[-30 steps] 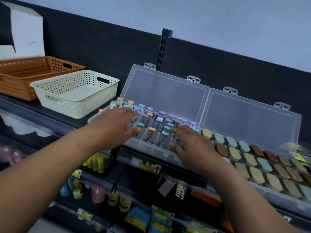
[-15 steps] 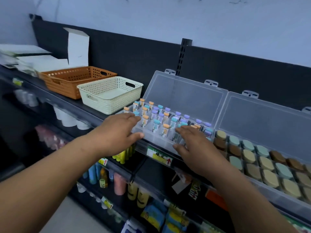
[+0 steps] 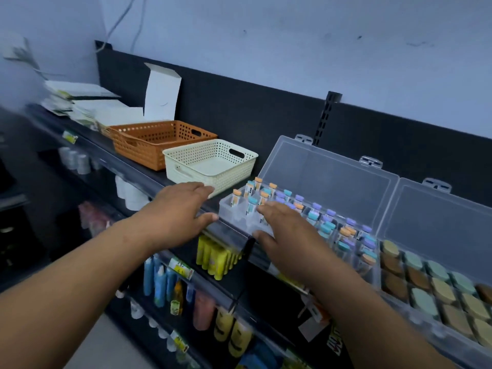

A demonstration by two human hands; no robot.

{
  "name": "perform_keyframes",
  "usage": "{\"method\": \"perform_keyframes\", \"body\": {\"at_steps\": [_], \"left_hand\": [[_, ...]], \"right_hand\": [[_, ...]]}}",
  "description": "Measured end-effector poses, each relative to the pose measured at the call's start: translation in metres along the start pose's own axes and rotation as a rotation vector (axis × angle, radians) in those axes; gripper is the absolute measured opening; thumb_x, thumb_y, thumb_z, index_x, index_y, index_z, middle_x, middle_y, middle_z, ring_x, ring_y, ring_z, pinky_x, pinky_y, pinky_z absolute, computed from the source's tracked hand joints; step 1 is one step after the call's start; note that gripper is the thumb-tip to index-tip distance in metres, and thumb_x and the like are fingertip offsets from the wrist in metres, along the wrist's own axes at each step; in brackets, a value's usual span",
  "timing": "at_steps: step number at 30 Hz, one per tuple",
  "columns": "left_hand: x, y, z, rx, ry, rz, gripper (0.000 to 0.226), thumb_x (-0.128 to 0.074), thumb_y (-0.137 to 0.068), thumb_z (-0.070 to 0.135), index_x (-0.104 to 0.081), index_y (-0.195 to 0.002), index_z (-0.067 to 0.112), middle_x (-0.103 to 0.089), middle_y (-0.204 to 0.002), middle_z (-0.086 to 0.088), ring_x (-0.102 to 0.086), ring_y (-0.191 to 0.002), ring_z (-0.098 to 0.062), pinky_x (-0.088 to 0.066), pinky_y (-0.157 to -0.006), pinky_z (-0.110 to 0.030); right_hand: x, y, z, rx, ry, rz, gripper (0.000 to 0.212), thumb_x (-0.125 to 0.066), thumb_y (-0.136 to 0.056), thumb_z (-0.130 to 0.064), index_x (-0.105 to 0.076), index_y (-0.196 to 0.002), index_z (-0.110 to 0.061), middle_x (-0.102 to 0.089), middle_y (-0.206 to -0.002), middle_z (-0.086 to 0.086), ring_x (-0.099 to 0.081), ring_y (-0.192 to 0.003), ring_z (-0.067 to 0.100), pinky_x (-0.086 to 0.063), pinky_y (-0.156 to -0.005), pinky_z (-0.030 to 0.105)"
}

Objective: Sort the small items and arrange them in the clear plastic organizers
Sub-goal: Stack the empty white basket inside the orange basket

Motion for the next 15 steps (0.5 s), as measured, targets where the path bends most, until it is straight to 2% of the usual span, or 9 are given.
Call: {"method": "perform_keyframes", "body": {"at_steps": [4,9,15], "left_hand": [[0.003,-0.015,-0.053,0.006,-0.004,0.009,0.069,-0.044,-0.094,0.052,-0.021,-0.151,0.021,-0.024,-0.157,-0.002,-0.021,-0.144,-0.018,-0.018,-0.117,-0.032],[0.014,-0.044,-0.132,-0.015,0.006,0.004,0.068,-0.045,-0.095,0.050,-0.021,-0.152,0.021,-0.024,-0.157,0.000,-0.022,-0.143,-0.017,-0.017,-0.115,-0.030],[0.030,-0.087,-0.201,-0.109,0.012,0.034,0.056,-0.052,-0.093,0.043,-0.036,-0.143,0.023,-0.044,-0.143,0.001,-0.039,-0.130,-0.019,-0.032,-0.109,-0.036]], "right_hand": [[-0.015,-0.055,-0.029,0.014,0.018,0.047,0.057,-0.045,-0.099,-0.038,-0.027,-0.151,-0.023,-0.023,-0.159,-0.003,-0.018,-0.146,0.013,-0.013,-0.116,0.025],[-0.031,-0.140,-0.071,-0.035,0.056,0.067,0.055,-0.049,-0.098,-0.036,-0.034,-0.147,-0.018,-0.035,-0.153,0.002,-0.031,-0.140,0.020,-0.023,-0.113,0.029],[-0.055,-0.228,-0.095,-0.190,0.169,0.028,0.046,-0.054,-0.095,-0.039,-0.049,-0.134,-0.016,-0.054,-0.136,0.005,-0.049,-0.124,0.026,-0.039,-0.104,0.036]]}}
Point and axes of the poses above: each hand's wrist, its own y-axis away from the middle knuckle, its own x-axis out of the back of the hand, z = x × y, the point moved 3 cm from there along -y, towards the middle knuckle
